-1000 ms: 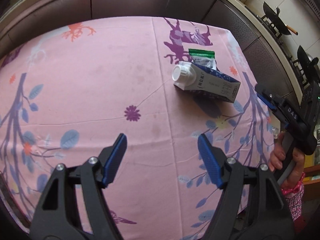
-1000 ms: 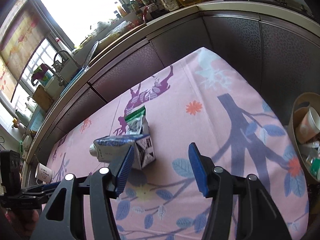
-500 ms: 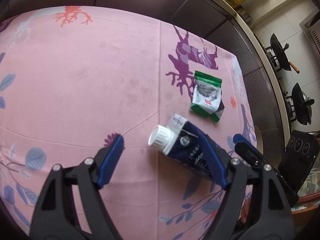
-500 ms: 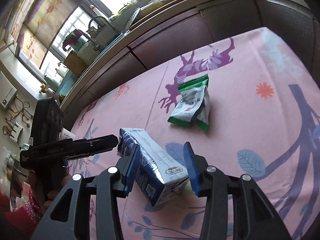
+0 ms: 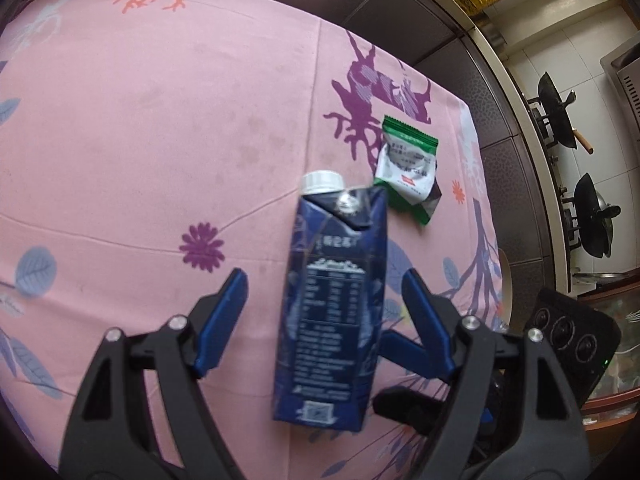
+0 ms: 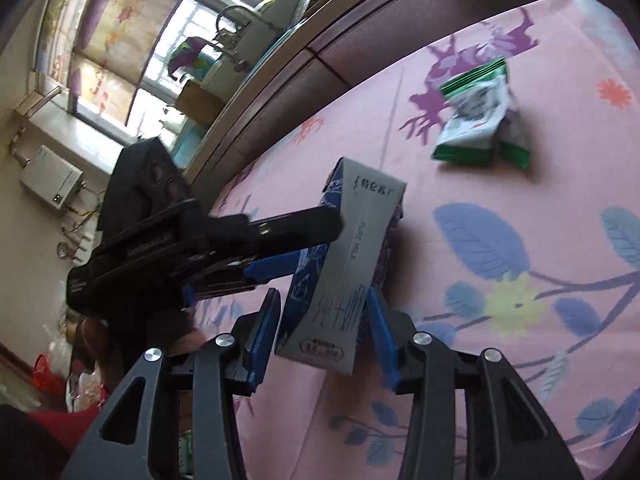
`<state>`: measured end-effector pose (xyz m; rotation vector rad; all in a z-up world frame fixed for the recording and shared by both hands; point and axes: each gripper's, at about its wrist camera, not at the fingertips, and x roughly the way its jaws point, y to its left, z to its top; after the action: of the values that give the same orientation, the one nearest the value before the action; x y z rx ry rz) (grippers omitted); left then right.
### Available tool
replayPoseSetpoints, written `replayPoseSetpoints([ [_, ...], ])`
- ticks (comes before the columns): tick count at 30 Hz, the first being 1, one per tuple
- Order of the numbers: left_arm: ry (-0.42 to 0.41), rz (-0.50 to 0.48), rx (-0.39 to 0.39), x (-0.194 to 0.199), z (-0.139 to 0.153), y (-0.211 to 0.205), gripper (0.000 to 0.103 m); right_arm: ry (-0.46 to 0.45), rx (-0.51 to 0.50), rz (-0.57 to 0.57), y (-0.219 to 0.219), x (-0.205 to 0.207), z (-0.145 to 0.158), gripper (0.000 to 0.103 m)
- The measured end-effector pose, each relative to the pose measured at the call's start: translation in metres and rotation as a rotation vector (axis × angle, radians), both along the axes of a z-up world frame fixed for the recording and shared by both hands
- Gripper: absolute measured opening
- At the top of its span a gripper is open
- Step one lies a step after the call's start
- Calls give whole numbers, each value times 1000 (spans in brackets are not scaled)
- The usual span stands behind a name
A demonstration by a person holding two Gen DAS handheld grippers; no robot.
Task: Collect trash
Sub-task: 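Grasp the blue milk carton with the left tool while the right tool grasps the green packet, then carry the carton and green packet to the bin and open both tools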
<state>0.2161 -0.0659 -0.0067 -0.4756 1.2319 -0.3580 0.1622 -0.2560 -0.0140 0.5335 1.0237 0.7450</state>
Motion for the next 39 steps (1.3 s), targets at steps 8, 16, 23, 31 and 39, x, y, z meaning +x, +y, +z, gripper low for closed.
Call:
replayPoseSetpoints([
  [8, -89, -47, 178, -4, -7, -10, 76, -83, -187, -341, -74, 36, 22, 43],
  [16, -167, -42, 240, -14, -7, -5, 54, -42, -286, -388, -68, 101, -10, 43],
  [23, -181, -36, 226, -26, 6, -7, 54, -76, -232, -347, -55, 82, -11, 0],
  [31, -268, -223, 216, -28, 44, -102, 54, -94, -140, -540, -166, 9, 9, 0],
  [39, -310, -530, 108, -31, 61, -281, 54, -79, -176, -856, -319, -85, 11, 0],
])
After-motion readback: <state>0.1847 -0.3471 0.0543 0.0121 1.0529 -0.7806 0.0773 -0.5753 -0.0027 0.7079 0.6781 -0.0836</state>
